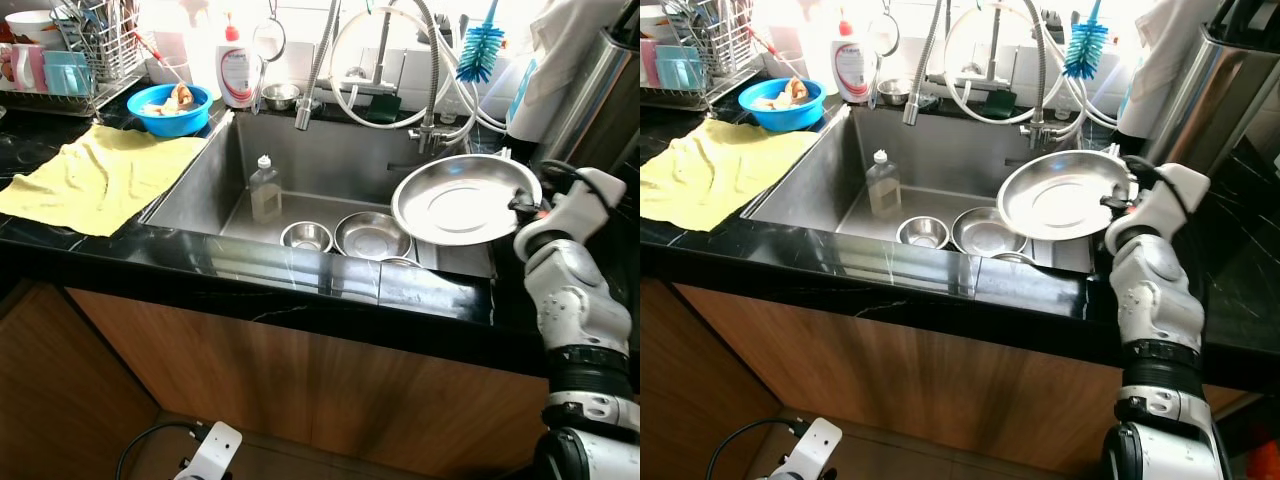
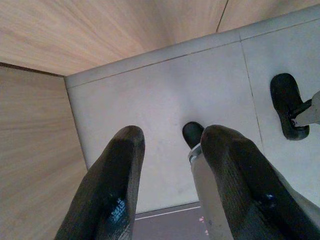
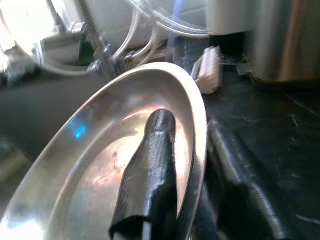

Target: Kitchen organization

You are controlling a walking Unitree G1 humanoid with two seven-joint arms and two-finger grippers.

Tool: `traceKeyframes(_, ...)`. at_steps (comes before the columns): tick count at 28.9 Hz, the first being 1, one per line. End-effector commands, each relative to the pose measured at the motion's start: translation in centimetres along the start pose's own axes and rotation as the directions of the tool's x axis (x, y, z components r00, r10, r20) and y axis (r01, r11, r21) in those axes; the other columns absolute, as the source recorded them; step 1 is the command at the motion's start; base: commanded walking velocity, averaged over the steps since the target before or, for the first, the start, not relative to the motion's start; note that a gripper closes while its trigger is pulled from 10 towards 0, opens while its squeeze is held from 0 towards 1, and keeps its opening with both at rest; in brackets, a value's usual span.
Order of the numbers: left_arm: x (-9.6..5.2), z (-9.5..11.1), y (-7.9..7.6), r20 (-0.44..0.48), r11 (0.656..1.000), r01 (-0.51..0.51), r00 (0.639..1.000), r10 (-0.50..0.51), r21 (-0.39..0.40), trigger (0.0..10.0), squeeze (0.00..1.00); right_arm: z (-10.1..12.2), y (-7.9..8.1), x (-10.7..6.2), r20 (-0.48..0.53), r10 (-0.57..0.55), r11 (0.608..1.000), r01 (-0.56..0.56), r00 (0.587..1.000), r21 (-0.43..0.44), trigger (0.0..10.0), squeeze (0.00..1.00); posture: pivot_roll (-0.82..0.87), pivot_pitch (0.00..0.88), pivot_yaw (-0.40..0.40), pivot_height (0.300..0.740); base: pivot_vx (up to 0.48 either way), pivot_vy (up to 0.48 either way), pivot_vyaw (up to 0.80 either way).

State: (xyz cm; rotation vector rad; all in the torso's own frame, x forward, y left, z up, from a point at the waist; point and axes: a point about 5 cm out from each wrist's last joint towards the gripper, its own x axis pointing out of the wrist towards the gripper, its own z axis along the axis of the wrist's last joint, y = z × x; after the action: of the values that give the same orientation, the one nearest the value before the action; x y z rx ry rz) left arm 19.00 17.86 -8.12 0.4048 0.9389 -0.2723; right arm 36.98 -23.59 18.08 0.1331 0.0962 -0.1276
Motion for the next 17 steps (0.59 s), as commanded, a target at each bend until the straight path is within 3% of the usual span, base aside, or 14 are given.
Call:
traceKeyframes(1,0.0,0.0,-0.1,-0.001,1.0,-0.003,1.0,0.003,0.012,10.0,0.0,0.1,0.7,0.5,-0.002,0.036,0.996,-0.036,0.999,-0.085,10.0,0.0,-0.12,0.004,-0.061,0.74,0.0,0.0,0.0)
traceKeyframes(11,0.0,0.0,-0.2,0.0,1.0,-0.004,1.0,0.004,0.007,10.0,0.0,-1.2,1.2,1.4,-0.054,0.07,0.987,-0.077,0.996,-0.14,10.0,0.01,-0.12,0.003,-0.065,0.74,0.0,0.0,0.0)
traceKeyframes(12,0.0,0.0,-0.2,0.0,1.0,-0.004,1.0,0.004,0.007,10.0,0.0,-1.3,1.3,1.5,-0.058,0.078,0.984,-0.086,0.995,-0.154,10.0,0.98,-0.12,0.003,-0.065,0.74,0.0,0.0,0.0)
traceKeyframes(17,0.0,0.0,-0.2,0.0,1.0,-0.005,1.0,0.005,0.006,10.0,0.0,-1.4,1.6,1.8,-0.06,0.088,0.982,-0.097,0.994,-0.165,10.0,1.0,-0.11,0.004,-0.067,0.74,0.0,0.0,0.0)
